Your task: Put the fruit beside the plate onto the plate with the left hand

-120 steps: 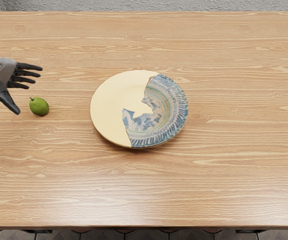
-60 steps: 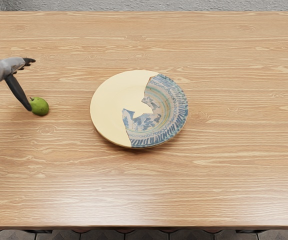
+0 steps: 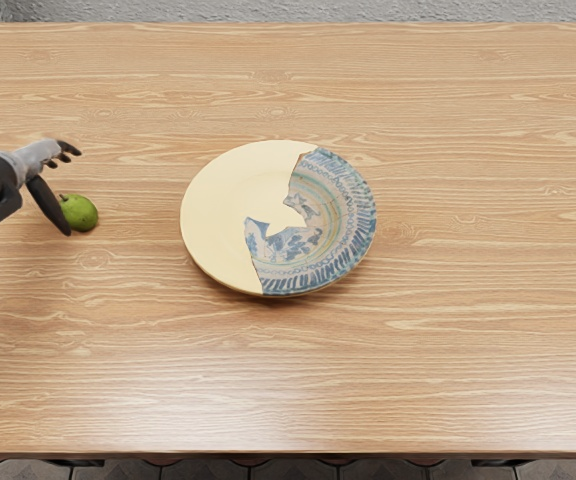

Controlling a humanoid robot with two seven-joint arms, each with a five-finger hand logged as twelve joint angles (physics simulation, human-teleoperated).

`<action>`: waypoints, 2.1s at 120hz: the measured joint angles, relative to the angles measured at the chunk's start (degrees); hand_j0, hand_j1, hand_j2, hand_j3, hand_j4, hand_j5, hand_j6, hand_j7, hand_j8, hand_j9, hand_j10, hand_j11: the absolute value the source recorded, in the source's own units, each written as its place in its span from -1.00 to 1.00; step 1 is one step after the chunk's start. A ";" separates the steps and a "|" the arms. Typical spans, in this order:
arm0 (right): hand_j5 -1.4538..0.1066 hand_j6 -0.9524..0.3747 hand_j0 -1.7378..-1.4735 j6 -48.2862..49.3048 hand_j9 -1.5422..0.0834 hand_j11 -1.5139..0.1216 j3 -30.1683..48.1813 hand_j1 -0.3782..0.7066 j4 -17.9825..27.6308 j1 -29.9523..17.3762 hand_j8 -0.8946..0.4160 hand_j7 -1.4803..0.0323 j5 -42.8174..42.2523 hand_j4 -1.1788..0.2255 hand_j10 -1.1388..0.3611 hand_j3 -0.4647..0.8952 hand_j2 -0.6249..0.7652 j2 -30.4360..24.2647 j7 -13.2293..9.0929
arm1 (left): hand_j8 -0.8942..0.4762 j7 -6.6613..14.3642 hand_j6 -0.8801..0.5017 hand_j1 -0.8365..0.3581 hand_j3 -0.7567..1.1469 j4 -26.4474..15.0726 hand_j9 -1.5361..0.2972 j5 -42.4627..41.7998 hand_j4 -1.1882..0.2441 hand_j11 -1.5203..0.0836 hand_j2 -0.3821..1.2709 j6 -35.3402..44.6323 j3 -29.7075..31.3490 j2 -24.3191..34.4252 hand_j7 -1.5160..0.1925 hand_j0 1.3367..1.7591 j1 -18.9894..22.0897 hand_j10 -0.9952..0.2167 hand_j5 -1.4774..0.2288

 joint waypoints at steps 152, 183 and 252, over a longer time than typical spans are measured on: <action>0.84 0.41 -0.40 0.00 0.87 0.82 0.00 -0.91 0.00 0.00 0.34 0.93 0.00 0.66 0.50 -0.32 -0.11 0.00 0.00 | -0.29 0.00 -0.36 0.12 -0.20 0.26 0.06 -0.01 0.05 0.19 -0.43 4.28 5.27 -4.79 0.12 0.52 0.97 -0.08 0.07; 0.84 0.41 -0.40 0.00 0.87 0.82 0.00 -0.91 0.00 0.00 0.34 0.93 0.00 0.66 0.50 -0.32 -0.11 0.00 0.00 | -0.35 0.08 -0.48 -0.02 -0.20 0.19 -0.04 -0.72 -0.06 0.07 -0.41 4.22 5.59 -4.61 0.02 0.52 0.97 -0.20 -0.03; 0.84 0.41 -0.40 0.00 0.87 0.82 0.00 -0.91 0.00 0.00 0.34 0.93 0.00 0.66 0.50 -0.32 -0.11 0.00 0.00 | -0.40 0.07 -0.59 -0.09 -0.20 -0.46 -0.21 -2.34 -0.19 -0.11 -0.17 3.81 5.40 -3.13 -0.17 0.51 0.29 -0.34 -0.22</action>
